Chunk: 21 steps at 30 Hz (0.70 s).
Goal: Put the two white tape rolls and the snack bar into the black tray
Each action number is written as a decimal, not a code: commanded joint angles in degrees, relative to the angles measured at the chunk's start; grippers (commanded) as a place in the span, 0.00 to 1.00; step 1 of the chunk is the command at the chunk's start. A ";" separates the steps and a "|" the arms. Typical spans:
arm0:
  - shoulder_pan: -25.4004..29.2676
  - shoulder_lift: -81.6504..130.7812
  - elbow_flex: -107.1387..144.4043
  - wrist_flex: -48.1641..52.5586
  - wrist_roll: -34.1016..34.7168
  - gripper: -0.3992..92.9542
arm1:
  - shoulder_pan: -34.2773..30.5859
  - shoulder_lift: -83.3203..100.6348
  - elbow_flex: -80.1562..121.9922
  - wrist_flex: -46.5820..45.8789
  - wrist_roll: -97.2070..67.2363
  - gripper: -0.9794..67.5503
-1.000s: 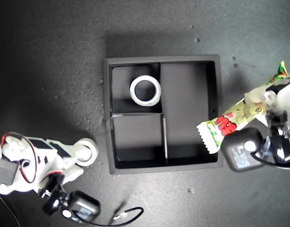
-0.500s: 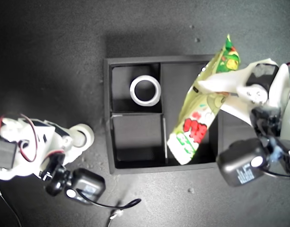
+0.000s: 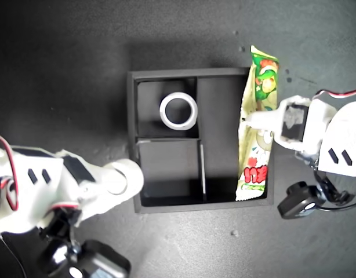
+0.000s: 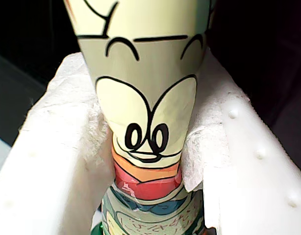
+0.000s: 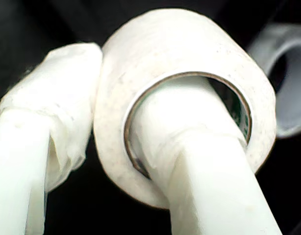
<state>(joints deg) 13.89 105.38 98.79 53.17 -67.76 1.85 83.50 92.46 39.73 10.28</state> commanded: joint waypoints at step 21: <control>1.14 -18.63 -14.24 -0.26 -2.20 0.11 | 0.35 1.14 -20.39 21.97 4.31 0.28</control>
<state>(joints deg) 13.89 86.48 84.81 53.17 -68.73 2.37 83.50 79.10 57.83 13.27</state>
